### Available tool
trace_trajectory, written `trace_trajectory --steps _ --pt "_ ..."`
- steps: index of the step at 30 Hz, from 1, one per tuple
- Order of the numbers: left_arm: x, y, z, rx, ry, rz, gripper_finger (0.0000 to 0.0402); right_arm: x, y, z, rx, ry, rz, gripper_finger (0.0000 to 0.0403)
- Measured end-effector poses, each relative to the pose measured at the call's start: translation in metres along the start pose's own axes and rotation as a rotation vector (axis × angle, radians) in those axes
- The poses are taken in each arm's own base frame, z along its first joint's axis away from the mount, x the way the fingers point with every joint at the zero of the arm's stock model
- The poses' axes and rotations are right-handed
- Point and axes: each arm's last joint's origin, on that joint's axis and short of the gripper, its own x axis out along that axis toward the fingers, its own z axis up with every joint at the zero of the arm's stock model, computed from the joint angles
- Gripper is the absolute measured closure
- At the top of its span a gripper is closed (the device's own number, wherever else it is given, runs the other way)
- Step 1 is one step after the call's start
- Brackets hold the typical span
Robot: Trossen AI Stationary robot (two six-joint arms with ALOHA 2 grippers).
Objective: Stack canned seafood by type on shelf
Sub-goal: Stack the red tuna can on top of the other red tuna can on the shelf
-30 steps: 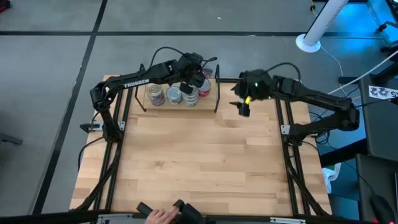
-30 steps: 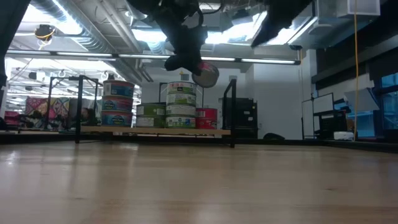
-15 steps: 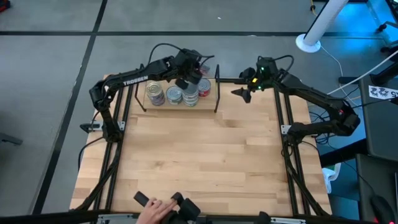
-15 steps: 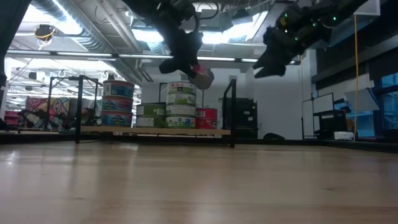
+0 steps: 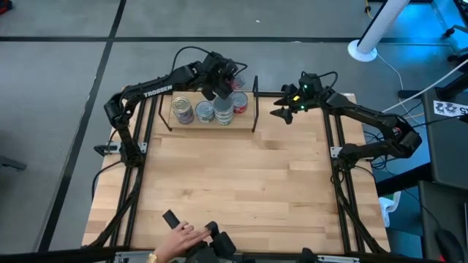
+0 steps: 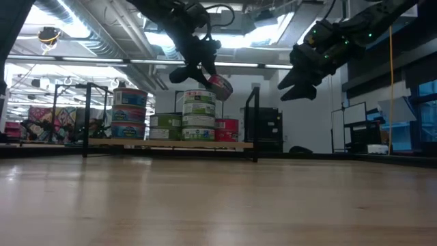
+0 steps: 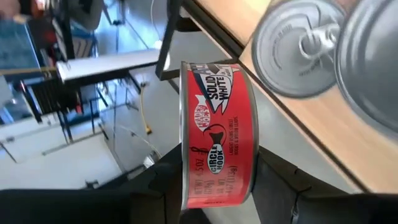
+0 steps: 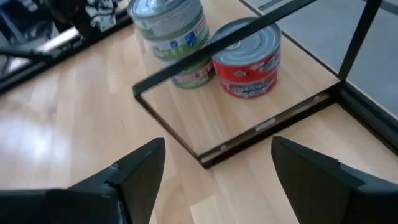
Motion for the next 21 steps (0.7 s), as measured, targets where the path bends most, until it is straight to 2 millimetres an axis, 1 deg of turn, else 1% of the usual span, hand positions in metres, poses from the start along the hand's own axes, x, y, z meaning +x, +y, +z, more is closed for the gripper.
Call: trace_trajectory --steps 6,10,17,21 --pt "0.002 -0.001 -0.012 0.080 -0.085 0.005 0.0261 0.010 -0.005 0.000 0.044 -0.010 0.047 0.0110" --pt "0.003 -0.001 -0.021 0.120 -0.097 0.008 0.0258 0.014 -0.007 -0.001 0.067 -0.006 0.044 0.0110" --pt "0.004 -0.007 -0.038 0.114 -0.173 -0.024 0.0252 0.025 -0.014 0.000 0.107 -0.028 0.042 0.0110" --pt "0.009 -0.010 -0.043 0.110 -0.233 -0.027 0.0251 0.033 -0.020 -0.002 0.111 -0.029 -0.013 0.0110"
